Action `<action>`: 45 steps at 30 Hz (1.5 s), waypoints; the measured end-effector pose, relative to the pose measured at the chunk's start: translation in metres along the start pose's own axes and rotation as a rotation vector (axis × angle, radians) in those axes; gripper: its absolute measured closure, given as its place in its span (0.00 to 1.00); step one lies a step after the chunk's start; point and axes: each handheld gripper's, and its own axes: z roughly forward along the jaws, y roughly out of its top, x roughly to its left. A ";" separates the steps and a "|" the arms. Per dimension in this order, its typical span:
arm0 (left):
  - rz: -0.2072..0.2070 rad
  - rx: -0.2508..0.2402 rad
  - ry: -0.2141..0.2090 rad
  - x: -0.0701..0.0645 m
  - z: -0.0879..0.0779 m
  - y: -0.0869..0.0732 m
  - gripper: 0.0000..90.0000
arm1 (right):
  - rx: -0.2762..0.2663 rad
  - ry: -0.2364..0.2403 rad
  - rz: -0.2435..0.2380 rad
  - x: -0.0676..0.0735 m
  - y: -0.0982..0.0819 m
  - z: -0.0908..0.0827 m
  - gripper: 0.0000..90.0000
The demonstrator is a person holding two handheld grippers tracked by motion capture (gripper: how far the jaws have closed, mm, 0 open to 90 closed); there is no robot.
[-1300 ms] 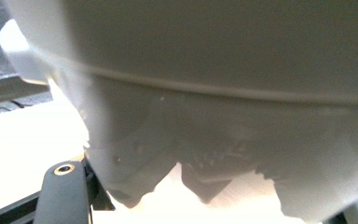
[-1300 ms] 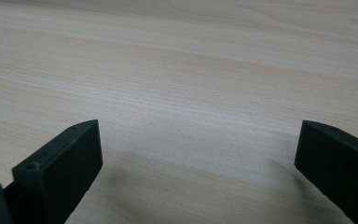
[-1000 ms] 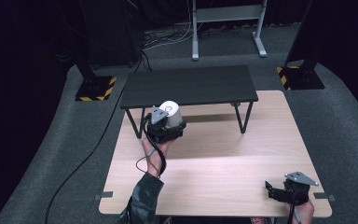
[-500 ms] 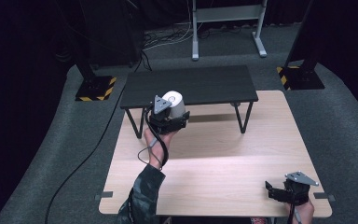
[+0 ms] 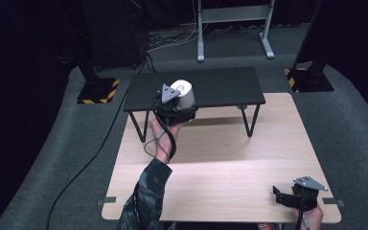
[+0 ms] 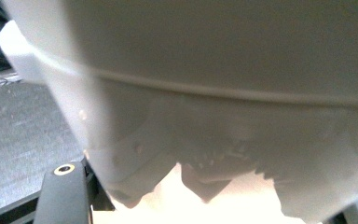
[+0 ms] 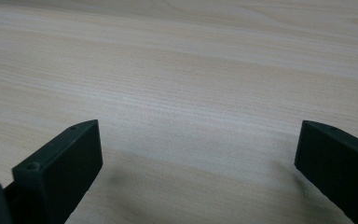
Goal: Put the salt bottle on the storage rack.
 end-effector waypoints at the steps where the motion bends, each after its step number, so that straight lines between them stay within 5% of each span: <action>1: 0.001 -0.001 0.001 0.000 0.002 0.003 0.33 | 0.001 0.001 0.001 0.000 0.000 0.000 0.00; 18: -0.027 0.056 0.037 0.004 0.054 0.034 0.33 | -0.003 0.011 0.001 -0.002 -0.001 0.000 0.00; 32: -0.009 0.111 0.057 -0.003 0.096 0.038 0.33 | -0.008 0.019 -0.004 -0.003 -0.002 -0.001 0.00; 45: -0.012 0.090 0.073 -0.003 0.103 0.029 0.33 | -0.012 0.019 -0.004 -0.003 -0.002 -0.001 0.00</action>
